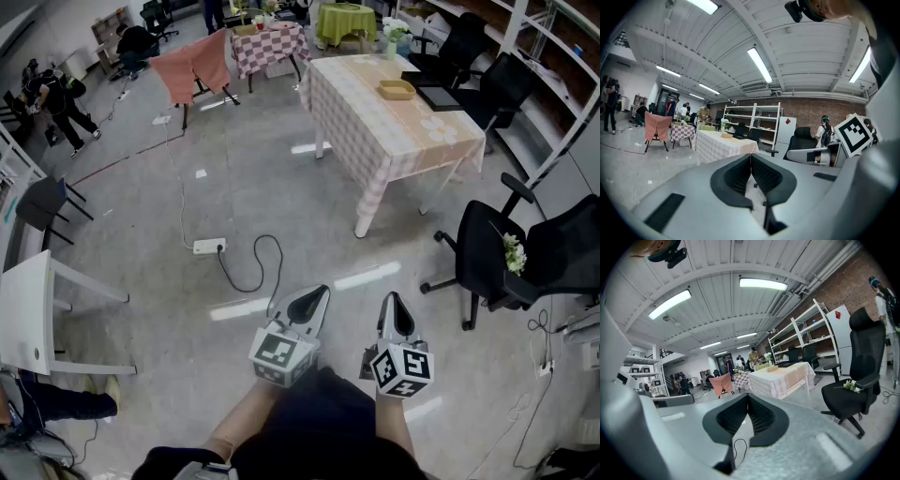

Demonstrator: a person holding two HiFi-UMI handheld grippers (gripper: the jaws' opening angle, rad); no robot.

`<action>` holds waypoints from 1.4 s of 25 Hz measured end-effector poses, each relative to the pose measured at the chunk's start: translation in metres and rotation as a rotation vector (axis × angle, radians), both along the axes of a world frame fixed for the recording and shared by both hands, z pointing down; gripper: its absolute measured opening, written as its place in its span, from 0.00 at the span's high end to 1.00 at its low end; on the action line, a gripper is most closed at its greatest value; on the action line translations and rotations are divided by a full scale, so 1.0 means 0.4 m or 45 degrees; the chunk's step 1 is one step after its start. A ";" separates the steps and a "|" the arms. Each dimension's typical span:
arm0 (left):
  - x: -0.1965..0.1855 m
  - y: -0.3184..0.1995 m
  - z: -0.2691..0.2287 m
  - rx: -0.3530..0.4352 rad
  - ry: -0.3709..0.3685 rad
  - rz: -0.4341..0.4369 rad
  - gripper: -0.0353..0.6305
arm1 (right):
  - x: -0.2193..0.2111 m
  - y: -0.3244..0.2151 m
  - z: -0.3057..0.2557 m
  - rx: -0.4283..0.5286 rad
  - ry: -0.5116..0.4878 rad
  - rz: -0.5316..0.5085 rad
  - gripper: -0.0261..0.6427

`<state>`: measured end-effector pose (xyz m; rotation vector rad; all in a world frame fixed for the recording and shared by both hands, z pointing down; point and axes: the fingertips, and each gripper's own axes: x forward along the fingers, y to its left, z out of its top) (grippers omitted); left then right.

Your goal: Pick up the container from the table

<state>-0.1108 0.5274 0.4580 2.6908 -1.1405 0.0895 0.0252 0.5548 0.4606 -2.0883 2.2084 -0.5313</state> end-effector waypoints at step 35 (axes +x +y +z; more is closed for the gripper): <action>0.093 -0.478 -0.075 0.037 -0.010 0.019 0.93 | 0.068 -0.492 -0.038 -0.029 -0.059 0.000 0.95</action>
